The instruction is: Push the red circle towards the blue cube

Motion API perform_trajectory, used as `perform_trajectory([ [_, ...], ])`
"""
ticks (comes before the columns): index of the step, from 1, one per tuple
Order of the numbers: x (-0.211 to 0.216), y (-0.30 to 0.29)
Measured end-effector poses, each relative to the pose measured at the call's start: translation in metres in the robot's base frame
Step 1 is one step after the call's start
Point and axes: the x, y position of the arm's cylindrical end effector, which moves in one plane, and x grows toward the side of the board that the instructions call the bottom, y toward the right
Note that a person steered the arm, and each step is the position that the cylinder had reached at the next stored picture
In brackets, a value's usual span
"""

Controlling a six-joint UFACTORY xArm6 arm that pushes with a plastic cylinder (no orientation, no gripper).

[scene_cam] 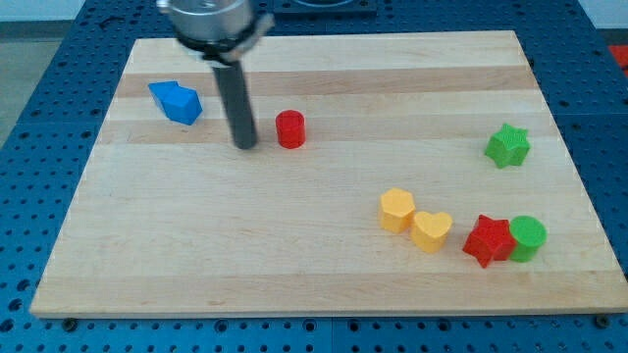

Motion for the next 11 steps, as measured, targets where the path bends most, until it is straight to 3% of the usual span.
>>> perform_trajectory([
  [1, 0.001, 0.044],
  [3, 0.001, 0.048],
  [4, 0.001, 0.12],
  [5, 0.001, 0.148],
  [7, -0.028, 0.11],
  [11, -0.03, 0.04],
])
